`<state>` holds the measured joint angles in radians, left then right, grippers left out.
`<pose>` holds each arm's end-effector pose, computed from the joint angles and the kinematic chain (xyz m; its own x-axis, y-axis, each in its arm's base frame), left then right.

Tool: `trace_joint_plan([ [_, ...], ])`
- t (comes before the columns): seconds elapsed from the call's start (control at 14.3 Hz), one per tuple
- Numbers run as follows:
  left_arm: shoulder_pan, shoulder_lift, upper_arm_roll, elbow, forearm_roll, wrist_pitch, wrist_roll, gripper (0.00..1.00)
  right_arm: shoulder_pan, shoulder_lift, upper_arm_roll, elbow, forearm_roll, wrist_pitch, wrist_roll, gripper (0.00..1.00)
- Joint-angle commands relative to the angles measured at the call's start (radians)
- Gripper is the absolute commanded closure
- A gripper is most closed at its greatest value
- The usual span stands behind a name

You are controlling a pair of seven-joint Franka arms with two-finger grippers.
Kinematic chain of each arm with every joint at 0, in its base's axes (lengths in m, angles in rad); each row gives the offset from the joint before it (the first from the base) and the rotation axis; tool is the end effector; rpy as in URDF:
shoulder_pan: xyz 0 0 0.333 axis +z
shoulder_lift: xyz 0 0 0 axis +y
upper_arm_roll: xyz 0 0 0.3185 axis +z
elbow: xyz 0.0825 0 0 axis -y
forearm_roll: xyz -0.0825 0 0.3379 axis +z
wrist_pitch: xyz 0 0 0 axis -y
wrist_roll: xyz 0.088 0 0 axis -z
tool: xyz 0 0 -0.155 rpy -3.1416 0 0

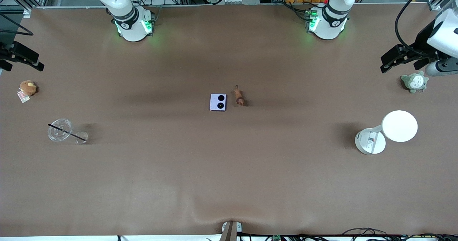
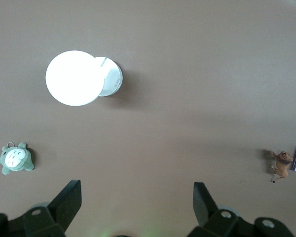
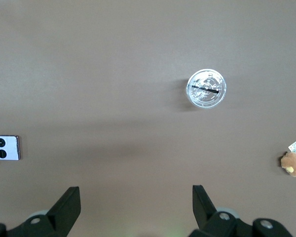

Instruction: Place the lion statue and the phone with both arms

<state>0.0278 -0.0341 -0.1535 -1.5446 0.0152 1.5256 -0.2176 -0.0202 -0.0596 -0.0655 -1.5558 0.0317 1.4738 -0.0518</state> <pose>0.4906 -0.0609 0.6030 0.9955 0.0924 0.0188 0.0928 -0.9955 -0.0167 0.4773 -0.0368 0.6064 0.9993 -0.0306 -0.0206 -0.0314 -0.9988 -0.0366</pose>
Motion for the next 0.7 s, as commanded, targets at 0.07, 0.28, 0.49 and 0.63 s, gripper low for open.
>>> trace_joint_plan([
  [0.07,0.003,0.039,-0.003,0.025,0.006,-0.018,0.011,0.00,-0.006,0.006,0.010,0.014,-0.006,-0.010,0.001,0.00],
  [0.28,-0.003,0.059,-0.005,0.017,-0.013,-0.016,-0.006,0.00,0.002,0.010,0.012,0.014,0.011,-0.003,0.001,0.00],
  [0.49,-0.011,0.074,-0.020,-0.002,-0.017,-0.012,-0.048,0.00,0.017,0.010,0.015,0.008,0.008,0.000,0.000,0.00],
  [0.63,-0.008,0.072,-0.050,-0.032,-0.017,0.008,-0.057,0.00,0.020,0.010,0.015,-0.004,0.007,-0.024,0.000,0.00],
])
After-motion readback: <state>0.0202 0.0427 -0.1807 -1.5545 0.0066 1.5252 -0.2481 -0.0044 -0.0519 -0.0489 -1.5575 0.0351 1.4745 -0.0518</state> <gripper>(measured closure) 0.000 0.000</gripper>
